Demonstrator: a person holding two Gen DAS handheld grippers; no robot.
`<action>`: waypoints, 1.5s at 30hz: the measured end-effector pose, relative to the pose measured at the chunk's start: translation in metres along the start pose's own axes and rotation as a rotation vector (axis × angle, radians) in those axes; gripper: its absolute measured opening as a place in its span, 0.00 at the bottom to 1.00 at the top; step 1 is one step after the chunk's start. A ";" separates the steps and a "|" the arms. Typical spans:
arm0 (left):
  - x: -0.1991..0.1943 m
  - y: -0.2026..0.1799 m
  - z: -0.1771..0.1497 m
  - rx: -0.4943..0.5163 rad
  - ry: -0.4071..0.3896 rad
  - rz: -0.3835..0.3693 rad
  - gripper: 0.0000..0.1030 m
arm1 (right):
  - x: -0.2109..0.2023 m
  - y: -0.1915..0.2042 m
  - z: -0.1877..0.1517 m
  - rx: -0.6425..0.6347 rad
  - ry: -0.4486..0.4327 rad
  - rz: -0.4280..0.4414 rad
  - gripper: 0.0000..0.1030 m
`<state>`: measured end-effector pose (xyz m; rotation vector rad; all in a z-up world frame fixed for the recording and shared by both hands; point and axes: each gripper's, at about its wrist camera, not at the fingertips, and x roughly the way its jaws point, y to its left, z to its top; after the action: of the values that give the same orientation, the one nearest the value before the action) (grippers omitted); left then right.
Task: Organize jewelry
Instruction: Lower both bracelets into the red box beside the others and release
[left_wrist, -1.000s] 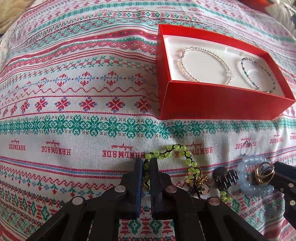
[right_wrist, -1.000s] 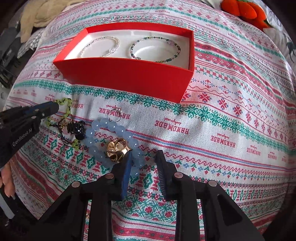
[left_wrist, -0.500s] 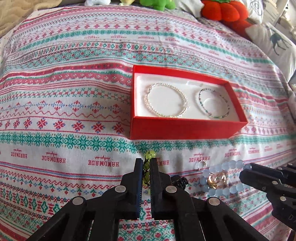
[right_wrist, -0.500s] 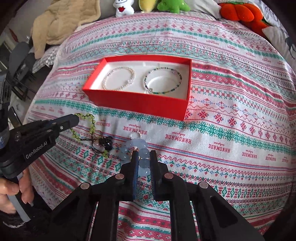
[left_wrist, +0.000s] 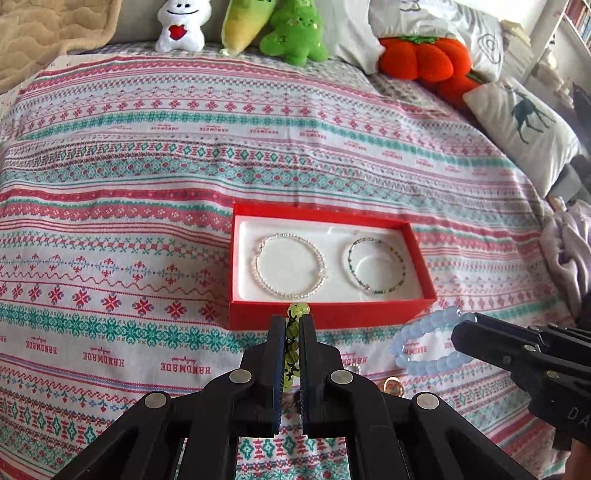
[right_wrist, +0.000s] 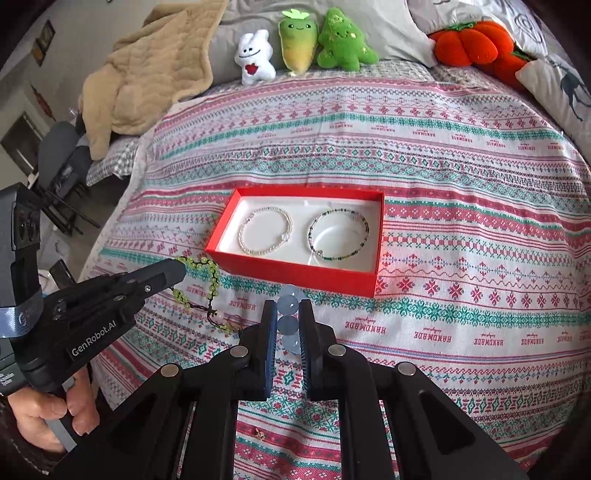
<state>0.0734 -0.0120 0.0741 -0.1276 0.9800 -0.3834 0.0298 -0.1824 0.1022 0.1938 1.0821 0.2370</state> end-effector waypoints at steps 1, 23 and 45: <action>-0.001 -0.001 0.003 -0.001 -0.005 -0.004 0.01 | -0.002 -0.001 0.003 0.004 -0.010 0.000 0.12; 0.018 -0.015 0.054 -0.070 -0.115 -0.241 0.01 | -0.014 -0.021 0.046 0.100 -0.140 0.011 0.12; 0.072 0.037 0.026 -0.043 0.016 0.056 0.02 | 0.043 -0.011 0.058 0.112 -0.054 0.068 0.12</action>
<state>0.1405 -0.0067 0.0222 -0.1358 1.0056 -0.3128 0.1017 -0.1828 0.0895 0.3356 1.0365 0.2311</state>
